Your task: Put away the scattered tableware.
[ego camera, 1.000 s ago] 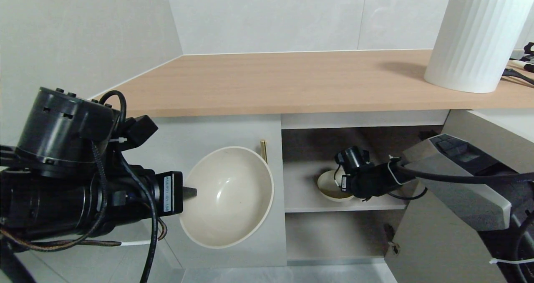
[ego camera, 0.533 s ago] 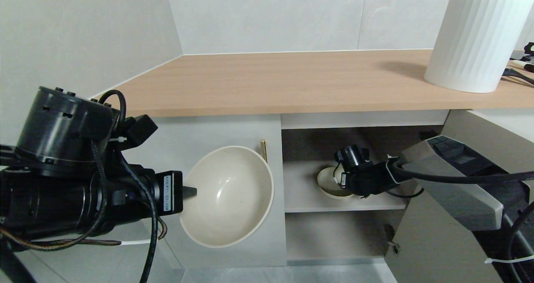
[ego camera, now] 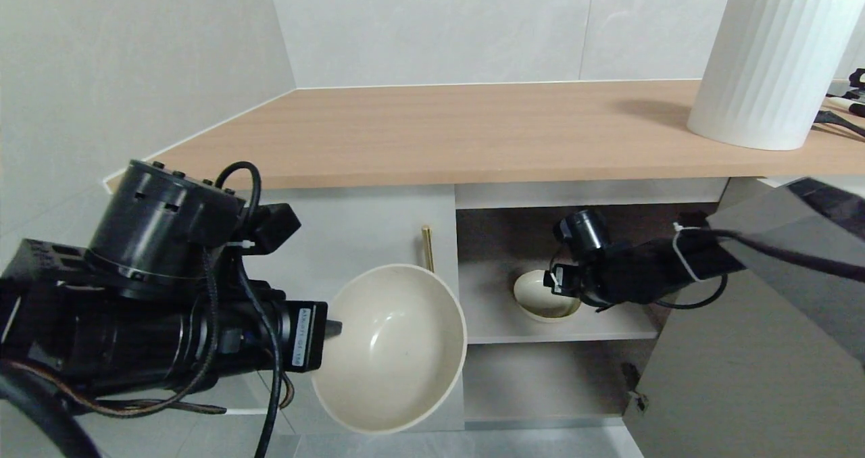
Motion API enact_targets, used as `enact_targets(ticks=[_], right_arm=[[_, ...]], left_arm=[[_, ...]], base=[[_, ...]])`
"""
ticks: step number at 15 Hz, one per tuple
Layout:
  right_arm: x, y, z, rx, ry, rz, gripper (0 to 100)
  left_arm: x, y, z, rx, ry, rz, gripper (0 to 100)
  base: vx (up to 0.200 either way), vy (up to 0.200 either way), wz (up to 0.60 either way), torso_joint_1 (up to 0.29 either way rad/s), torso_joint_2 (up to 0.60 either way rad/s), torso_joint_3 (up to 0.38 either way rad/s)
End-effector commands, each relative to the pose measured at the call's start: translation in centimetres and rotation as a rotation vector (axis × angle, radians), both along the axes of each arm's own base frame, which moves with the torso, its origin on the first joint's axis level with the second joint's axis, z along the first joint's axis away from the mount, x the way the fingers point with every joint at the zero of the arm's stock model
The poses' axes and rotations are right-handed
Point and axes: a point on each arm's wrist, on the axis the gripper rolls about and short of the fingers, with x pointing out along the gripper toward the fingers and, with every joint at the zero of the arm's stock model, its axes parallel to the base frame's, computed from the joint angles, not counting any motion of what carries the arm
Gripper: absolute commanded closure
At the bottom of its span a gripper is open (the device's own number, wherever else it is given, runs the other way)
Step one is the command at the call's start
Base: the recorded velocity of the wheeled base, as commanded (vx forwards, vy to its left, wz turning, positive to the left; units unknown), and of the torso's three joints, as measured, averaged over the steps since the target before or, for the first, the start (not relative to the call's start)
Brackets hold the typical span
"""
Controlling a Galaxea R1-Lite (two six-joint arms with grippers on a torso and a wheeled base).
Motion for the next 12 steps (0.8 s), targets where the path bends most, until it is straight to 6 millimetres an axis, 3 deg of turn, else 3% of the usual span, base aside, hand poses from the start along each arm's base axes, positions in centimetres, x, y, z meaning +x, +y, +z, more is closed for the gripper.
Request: enact_targets(ticks=[1,5,7,10,12], right_arm=[[-10.2,-0.3,8.6,0.103,-0.034,0.34,0],[-17.8,-1.2,13.0,0.072,-0.094,0.551,0],[-20.0,-0.7,13.9,0.081,-0.082,0.631,0],[-21.9,1.6,13.1,0.074,-0.031,0.749,0],[-21.4,3.1,11.2,0.041,0.03,0.765,0]], left_arm=[[0.3,-1.7,-1.8,0.073,0.046,-0.084,100],[1.7,-4.5,-5.7,0.25,0.102,-0.149,100],[1.8,-5.5,-6.2,0.273,0.068,-0.139,100],[1.2,-6.1,-6.2,0.292,0.044,-0.146,100],[1.1,-6.3,-6.2,0.293,0.044,-0.154,100]], base=[[0.0,0.0,0.0,0.0,0.0,0.0],[0.0,0.0,0.0,0.0,0.0,0.0],[0.0,0.0,0.0,0.0,0.0,0.0],[0.0,0.0,0.0,0.0,0.0,0.0],[0.0,0.0,0.0,0.0,0.0,0.0]])
